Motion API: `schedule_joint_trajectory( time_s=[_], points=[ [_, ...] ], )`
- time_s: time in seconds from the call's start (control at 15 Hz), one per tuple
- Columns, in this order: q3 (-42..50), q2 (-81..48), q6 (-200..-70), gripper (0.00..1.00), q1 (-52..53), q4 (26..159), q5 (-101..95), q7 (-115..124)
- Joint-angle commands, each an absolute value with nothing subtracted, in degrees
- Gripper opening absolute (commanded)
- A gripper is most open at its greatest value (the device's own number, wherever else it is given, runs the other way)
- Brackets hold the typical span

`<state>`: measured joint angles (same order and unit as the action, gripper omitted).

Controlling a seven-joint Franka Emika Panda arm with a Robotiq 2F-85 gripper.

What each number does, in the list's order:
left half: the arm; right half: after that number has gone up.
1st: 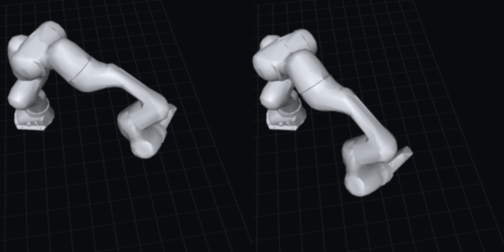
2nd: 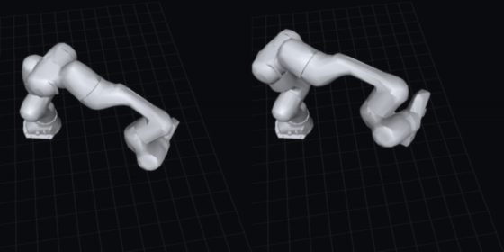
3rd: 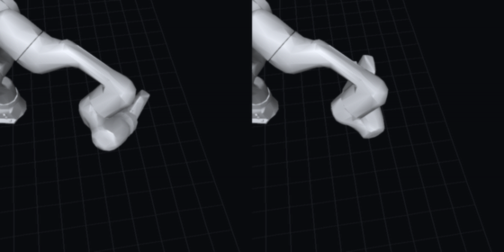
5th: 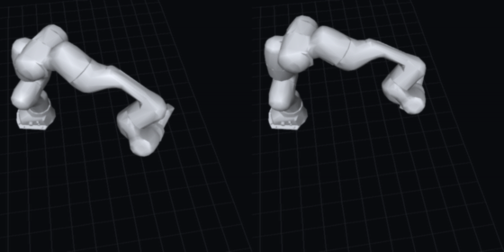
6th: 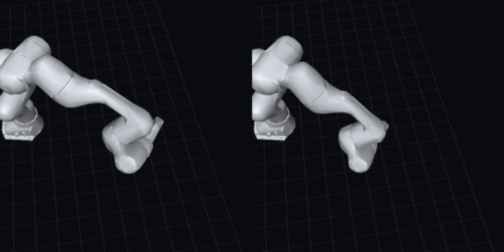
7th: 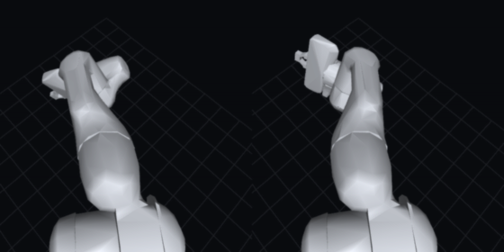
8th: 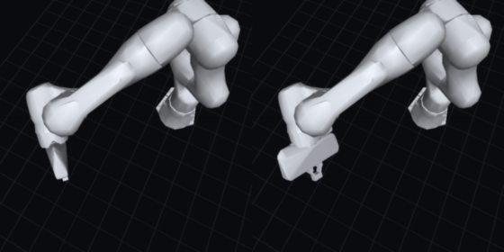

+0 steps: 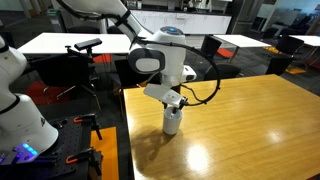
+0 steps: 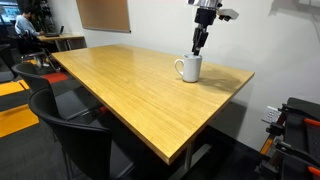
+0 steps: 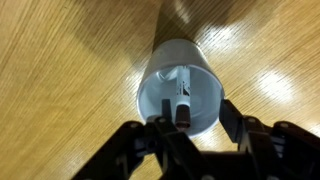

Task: Remove the marker out of the cup and put it on the table

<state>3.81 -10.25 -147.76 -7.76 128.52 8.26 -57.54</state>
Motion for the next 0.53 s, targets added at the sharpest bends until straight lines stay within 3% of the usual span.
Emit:
schedule_joint_trajectory(
  time_s=[0.0, 0.47],
  points=[
    [2.4, -11.81, -148.16, 0.56, -9.33, 126.57, 9.61, -59.71],
    [1.79, -13.57, -147.71, 0.47, -10.16, 124.77, 9.52, -59.67]
  ],
)
